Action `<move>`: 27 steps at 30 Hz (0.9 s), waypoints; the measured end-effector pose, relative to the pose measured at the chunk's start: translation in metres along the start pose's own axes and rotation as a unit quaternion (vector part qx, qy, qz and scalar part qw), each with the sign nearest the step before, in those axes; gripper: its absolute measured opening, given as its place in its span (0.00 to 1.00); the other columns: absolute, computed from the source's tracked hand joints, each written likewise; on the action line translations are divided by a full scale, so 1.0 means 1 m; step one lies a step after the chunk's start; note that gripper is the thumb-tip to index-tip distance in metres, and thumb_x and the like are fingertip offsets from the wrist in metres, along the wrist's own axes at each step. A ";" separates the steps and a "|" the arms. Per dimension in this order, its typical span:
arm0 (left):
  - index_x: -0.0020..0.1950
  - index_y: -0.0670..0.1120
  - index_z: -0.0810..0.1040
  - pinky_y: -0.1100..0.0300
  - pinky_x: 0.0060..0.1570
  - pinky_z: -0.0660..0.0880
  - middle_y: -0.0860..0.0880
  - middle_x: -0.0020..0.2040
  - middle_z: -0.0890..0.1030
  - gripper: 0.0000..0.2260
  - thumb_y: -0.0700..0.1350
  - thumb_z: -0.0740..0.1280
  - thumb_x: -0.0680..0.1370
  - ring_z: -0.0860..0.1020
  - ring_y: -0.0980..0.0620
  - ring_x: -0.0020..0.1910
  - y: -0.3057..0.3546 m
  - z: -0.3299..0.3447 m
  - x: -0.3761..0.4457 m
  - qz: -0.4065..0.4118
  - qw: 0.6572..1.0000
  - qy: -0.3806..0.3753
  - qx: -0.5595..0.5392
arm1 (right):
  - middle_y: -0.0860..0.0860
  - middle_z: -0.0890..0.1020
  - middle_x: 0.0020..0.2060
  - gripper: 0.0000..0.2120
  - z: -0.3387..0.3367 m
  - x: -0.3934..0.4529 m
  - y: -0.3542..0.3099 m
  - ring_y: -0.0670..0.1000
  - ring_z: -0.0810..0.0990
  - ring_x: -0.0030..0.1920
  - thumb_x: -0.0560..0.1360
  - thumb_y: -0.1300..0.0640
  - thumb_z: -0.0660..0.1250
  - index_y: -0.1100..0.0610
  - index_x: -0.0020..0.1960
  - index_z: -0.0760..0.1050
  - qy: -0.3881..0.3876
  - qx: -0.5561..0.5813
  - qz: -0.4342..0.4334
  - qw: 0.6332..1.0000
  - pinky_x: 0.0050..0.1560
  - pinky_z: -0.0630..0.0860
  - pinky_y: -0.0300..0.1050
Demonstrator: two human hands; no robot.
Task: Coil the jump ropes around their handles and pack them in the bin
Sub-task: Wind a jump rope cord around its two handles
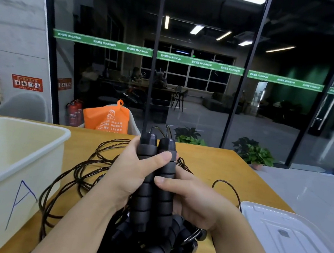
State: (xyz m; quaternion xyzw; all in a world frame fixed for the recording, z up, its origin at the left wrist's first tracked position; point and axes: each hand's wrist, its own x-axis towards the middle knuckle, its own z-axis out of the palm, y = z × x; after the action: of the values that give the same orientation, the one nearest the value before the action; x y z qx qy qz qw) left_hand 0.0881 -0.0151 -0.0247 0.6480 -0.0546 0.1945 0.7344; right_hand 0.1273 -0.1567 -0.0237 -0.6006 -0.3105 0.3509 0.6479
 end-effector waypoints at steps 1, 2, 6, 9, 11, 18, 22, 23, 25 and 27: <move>0.59 0.45 0.74 0.45 0.52 0.79 0.44 0.50 0.84 0.22 0.45 0.74 0.67 0.83 0.43 0.49 -0.001 0.001 0.002 0.007 1.000 0.028 0.007 | 0.55 0.83 0.55 0.23 0.003 0.003 0.002 0.57 0.82 0.56 0.71 0.55 0.67 0.55 0.65 0.71 0.028 -0.013 -0.006 0.999 0.59 0.77 0.59; 0.58 0.46 0.74 0.44 0.51 0.79 0.44 0.50 0.84 0.22 0.44 0.75 0.67 0.83 0.44 0.49 -0.003 0.002 0.004 0.011 0.998 0.068 0.004 | 0.53 0.83 0.55 0.24 0.005 0.005 0.004 0.56 0.82 0.56 0.70 0.52 0.70 0.54 0.65 0.70 0.074 -0.057 -0.021 0.995 0.60 0.77 0.58; 0.59 0.48 0.74 0.46 0.45 0.80 0.45 0.50 0.82 0.18 0.45 0.74 0.72 0.83 0.44 0.48 -0.007 0.001 0.010 -0.002 0.969 0.229 -0.094 | 0.35 0.73 0.54 0.31 0.013 0.005 0.003 0.37 0.77 0.55 0.68 0.45 0.75 0.41 0.65 0.62 0.183 -0.336 -0.104 0.918 0.56 0.75 0.37; 0.61 0.50 0.73 0.49 0.45 0.79 0.46 0.51 0.82 0.17 0.47 0.72 0.73 0.82 0.47 0.48 -0.007 0.003 0.010 -0.002 0.950 0.279 -0.142 | 0.33 0.71 0.57 0.33 0.020 0.007 0.005 0.35 0.71 0.59 0.67 0.50 0.76 0.38 0.63 0.60 0.165 -0.413 -0.148 0.883 0.57 0.72 0.34; 0.59 0.52 0.74 0.49 0.48 0.78 0.47 0.52 0.82 0.16 0.46 0.72 0.74 0.82 0.48 0.50 -0.009 0.012 0.008 0.008 0.956 0.261 -0.136 | 0.41 0.71 0.59 0.34 0.022 0.013 0.013 0.43 0.71 0.61 0.66 0.50 0.73 0.42 0.66 0.60 0.203 -0.469 -0.156 0.845 0.58 0.75 0.46; 0.60 0.49 0.74 0.48 0.55 0.76 0.48 0.53 0.83 0.17 0.56 0.66 0.74 0.82 0.51 0.53 -0.004 0.025 0.004 0.002 0.994 0.096 -0.059 | 0.44 0.76 0.46 0.20 0.006 0.014 0.017 0.50 0.77 0.46 0.66 0.53 0.68 0.46 0.53 0.63 0.367 -0.460 -0.149 0.795 0.44 0.77 0.50; 0.66 0.47 0.69 0.50 0.54 0.74 0.50 0.54 0.84 0.18 0.55 0.54 0.82 0.81 0.53 0.52 0.011 0.002 0.006 -0.037 0.993 0.079 -0.073 | 0.43 0.77 0.37 0.16 -0.011 0.000 -0.002 0.46 0.76 0.34 0.67 0.57 0.69 0.44 0.50 0.67 0.268 -0.365 -0.108 0.885 0.33 0.74 0.41; 0.70 0.49 0.65 0.50 0.58 0.73 0.51 0.59 0.81 0.18 0.53 0.57 0.82 0.79 0.53 0.55 0.013 -0.005 0.006 -0.023 0.993 0.113 0.009 | 0.44 0.75 0.35 0.16 -0.015 -0.004 -0.007 0.45 0.75 0.33 0.66 0.58 0.69 0.45 0.50 0.69 0.243 -0.352 -0.104 0.898 0.33 0.73 0.40; 0.75 0.57 0.53 0.52 0.65 0.66 0.53 0.72 0.66 0.31 0.50 0.66 0.78 0.70 0.54 0.66 0.013 -0.016 0.004 0.010 0.966 0.134 0.219 | 0.43 0.73 0.32 0.16 -0.023 -0.013 -0.014 0.44 0.72 0.32 0.63 0.57 0.68 0.48 0.49 0.70 0.199 -0.345 -0.103 0.912 0.35 0.71 0.40; 0.75 0.64 0.43 0.51 0.72 0.57 0.57 0.77 0.51 0.43 0.51 0.71 0.74 0.56 0.56 0.74 0.014 -0.016 0.003 0.037 0.952 0.075 0.294 | 0.44 0.73 0.32 0.15 -0.027 -0.020 -0.019 0.45 0.72 0.33 0.60 0.58 0.67 0.45 0.43 0.71 0.155 -0.325 -0.107 0.927 0.37 0.71 0.42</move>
State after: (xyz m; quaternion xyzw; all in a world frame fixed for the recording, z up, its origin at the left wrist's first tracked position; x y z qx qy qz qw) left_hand 0.0830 0.0019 -0.0134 0.8165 0.0359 0.2772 0.5052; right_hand 0.1404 -0.1890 -0.0068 -0.7886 -0.3658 0.0622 0.4904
